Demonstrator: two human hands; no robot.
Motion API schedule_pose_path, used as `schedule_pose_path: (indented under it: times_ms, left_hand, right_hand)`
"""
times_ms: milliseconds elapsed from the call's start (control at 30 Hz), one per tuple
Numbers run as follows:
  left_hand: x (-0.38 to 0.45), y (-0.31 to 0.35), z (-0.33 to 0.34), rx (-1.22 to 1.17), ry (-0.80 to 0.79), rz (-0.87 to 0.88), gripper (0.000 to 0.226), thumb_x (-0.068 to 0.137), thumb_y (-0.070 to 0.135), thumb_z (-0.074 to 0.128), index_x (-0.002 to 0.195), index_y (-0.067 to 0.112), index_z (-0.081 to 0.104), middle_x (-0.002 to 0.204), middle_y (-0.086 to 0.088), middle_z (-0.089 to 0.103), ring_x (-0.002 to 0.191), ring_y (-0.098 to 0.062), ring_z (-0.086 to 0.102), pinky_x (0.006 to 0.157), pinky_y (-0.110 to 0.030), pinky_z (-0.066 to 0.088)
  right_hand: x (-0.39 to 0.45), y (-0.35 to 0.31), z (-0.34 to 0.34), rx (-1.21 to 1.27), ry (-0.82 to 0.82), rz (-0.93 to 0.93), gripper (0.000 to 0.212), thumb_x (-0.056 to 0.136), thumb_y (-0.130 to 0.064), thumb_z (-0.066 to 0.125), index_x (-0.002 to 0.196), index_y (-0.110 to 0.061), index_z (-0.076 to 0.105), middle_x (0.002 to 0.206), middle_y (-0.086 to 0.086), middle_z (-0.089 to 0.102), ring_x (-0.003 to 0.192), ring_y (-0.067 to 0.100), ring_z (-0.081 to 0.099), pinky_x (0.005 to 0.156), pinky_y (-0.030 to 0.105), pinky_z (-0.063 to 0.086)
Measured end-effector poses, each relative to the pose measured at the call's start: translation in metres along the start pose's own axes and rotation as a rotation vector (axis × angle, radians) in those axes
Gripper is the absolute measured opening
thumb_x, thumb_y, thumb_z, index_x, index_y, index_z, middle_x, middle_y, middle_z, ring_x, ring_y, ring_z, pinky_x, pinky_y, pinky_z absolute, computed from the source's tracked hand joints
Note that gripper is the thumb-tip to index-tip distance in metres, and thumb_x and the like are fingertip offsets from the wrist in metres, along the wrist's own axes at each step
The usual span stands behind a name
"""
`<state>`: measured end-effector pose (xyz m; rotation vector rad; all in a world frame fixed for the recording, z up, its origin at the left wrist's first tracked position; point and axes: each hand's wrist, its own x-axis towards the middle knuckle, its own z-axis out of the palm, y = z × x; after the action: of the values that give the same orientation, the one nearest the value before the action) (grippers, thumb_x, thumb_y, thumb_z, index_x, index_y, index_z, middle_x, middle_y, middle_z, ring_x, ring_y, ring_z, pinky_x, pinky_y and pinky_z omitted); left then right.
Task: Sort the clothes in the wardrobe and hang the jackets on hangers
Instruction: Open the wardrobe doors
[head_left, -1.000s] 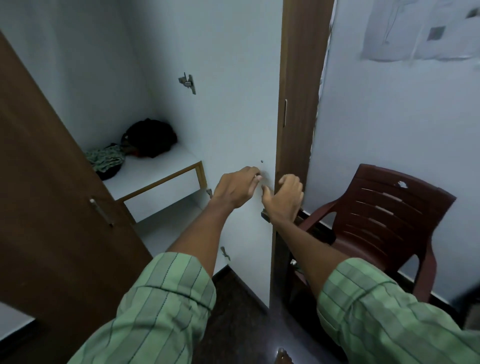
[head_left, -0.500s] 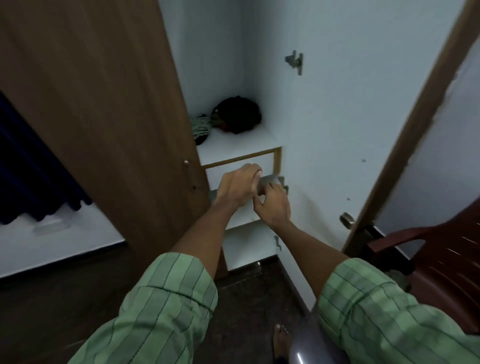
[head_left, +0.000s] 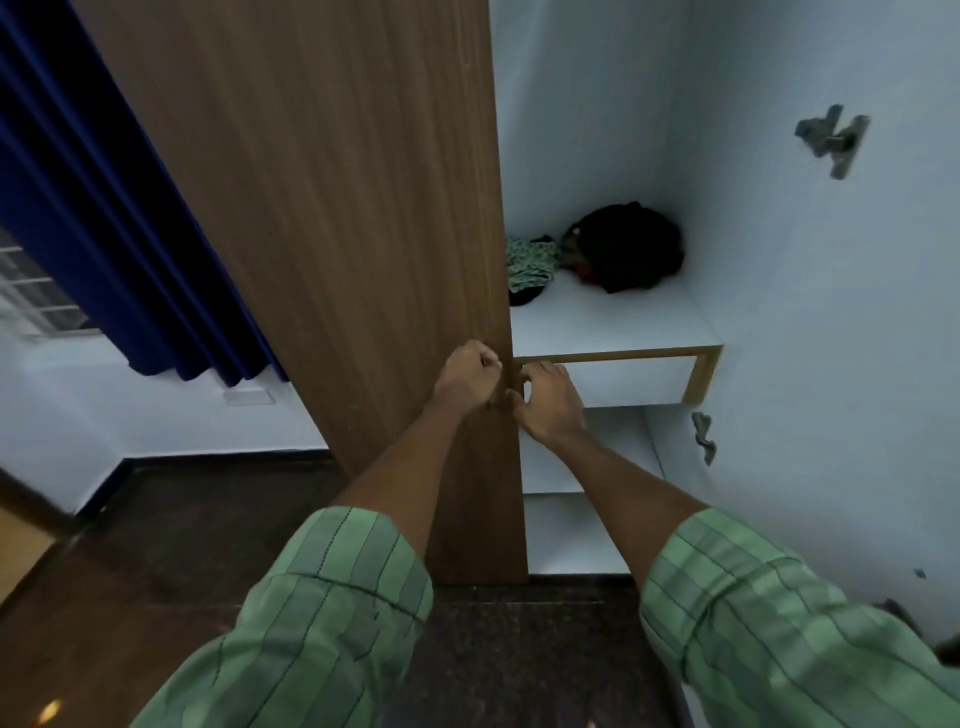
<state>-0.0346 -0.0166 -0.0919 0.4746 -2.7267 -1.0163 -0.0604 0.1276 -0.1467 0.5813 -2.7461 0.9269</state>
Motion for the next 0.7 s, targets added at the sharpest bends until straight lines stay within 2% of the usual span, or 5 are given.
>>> schedule_pose_path:
  times_ms: [133,233,333,533,700]
  left_hand:
    - [0.011,0.008,0.017,-0.225,0.074,-0.102,0.018,0.098,0.015,0.058,0.114,0.018,0.064,0.109,0.003,0.065,0.086,-0.010,0.060,0.072,-0.020,0.045]
    - [0.012,0.005,0.019,-0.240,0.133,-0.158,0.021,0.096,0.020,0.061,0.110,0.021,0.044,0.094,0.000,0.063,0.071,-0.011,0.058,0.058,-0.025,0.043]
    - [0.005,0.002,0.013,-0.211,0.138,-0.168,0.030,0.096,0.025,0.063,0.105,0.022,0.035,0.091,0.003,0.059,0.079,-0.018,0.060,0.071,-0.030,0.046]
    - [-0.039,-0.010,-0.006,-0.163,0.106,-0.215,0.035,0.086,0.057,0.061,0.101,0.029,0.046,0.093,0.006,0.073,0.088,-0.016,0.070,0.083,-0.038,0.055]
    - [-0.102,-0.023,-0.034,-0.122,0.082,-0.175,0.054,0.079,0.080,0.046,0.098,0.030,0.051,0.090,0.006,0.072,0.083,-0.017,0.068,0.081,-0.040,0.056]
  right_hand:
    - [0.013,0.012,-0.002,0.018,-0.073,-0.019,0.038,0.087,-0.049,0.071,0.110,-0.021,0.060,0.114,0.000,0.061,0.109,0.020,0.054,0.084,0.039,0.054]
    - [0.015,0.016,-0.004,0.030,-0.138,-0.038,0.048,0.086,-0.053,0.071,0.117,-0.019,0.058,0.120,0.001,0.061,0.112,0.022,0.054,0.087,0.043,0.055]
    - [0.011,0.011,-0.005,0.059,-0.170,-0.026,0.056,0.085,-0.051,0.072,0.127,-0.019,0.054,0.126,0.002,0.061,0.116,0.023,0.055,0.090,0.045,0.055]
    - [-0.023,-0.015,-0.003,0.184,-0.201,0.087,0.072,0.074,-0.045,0.081,0.133,-0.026,0.046,0.126,-0.002,0.062,0.113,0.022,0.063,0.086,0.046,0.060]
    - [-0.069,-0.044,-0.004,0.170,-0.230,0.073,0.039,0.081,-0.036,0.078,0.109,-0.023,0.054,0.095,-0.003,0.066,0.087,0.019,0.066,0.073,0.040,0.061]
